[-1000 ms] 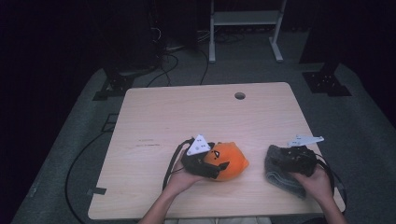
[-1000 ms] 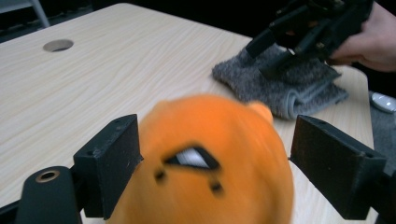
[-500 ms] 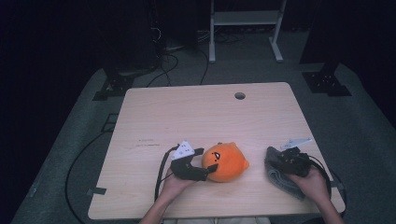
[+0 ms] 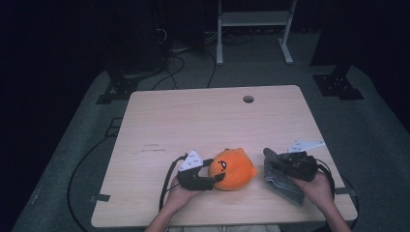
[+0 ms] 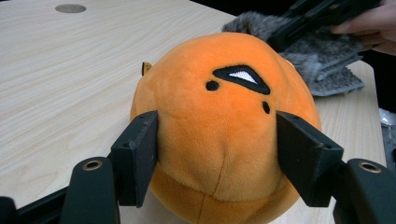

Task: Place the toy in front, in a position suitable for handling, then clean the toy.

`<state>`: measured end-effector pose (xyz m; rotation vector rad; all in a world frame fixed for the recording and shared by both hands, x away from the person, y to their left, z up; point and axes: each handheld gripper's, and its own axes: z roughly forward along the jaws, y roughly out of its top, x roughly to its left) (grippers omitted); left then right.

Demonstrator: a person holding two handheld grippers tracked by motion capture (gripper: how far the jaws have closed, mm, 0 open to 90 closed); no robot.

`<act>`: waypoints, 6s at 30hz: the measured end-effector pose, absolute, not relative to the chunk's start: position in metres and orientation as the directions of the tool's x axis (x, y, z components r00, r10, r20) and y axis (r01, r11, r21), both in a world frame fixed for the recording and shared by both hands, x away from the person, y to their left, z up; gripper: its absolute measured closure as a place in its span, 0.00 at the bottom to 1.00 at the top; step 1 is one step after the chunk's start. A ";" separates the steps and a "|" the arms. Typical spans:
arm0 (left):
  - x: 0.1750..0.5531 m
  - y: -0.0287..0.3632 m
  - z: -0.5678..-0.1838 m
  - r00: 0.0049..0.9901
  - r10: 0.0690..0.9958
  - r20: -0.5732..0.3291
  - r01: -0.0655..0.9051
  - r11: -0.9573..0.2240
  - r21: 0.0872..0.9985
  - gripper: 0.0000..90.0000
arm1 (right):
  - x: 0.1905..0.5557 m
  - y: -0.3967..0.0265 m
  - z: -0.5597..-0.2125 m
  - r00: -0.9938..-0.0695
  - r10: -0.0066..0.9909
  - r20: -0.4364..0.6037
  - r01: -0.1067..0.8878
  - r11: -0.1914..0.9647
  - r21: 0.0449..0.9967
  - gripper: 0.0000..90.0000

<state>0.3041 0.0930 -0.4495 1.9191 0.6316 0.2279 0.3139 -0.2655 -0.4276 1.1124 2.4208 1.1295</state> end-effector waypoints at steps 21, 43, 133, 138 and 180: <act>0.308 0.095 -0.452 0.848 0.510 -0.144 0.340 -0.313 0.887 0.37 | 0.287 -0.206 -0.419 -0.842 0.539 -0.021 0.304 0.507 0.806 0.86; 0.310 0.094 -0.453 0.845 0.517 -0.140 0.346 -0.328 0.879 0.37 | 0.278 -0.213 -0.423 -0.838 0.545 -0.025 0.310 0.513 0.800 0.81; 0.317 0.086 -0.450 0.829 0.522 -0.201 0.414 -0.330 0.848 0.35 | 0.272 -0.172 -0.419 -0.869 0.492 -0.056 0.247 0.529 0.812 0.85; 0.317 0.090 -0.451 0.818 0.531 -0.219 0.432 -0.316 0.845 0.38 | 0.274 -0.185 -0.413 -0.834 0.543 -0.096 0.251 0.529 0.810 0.86; 0.297 0.058 -0.438 0.870 0.490 -0.057 0.276 -0.387 0.880 0.26 | 0.275 -0.192 -0.397 -0.853 0.504 -0.137 0.203 0.561 0.802 0.86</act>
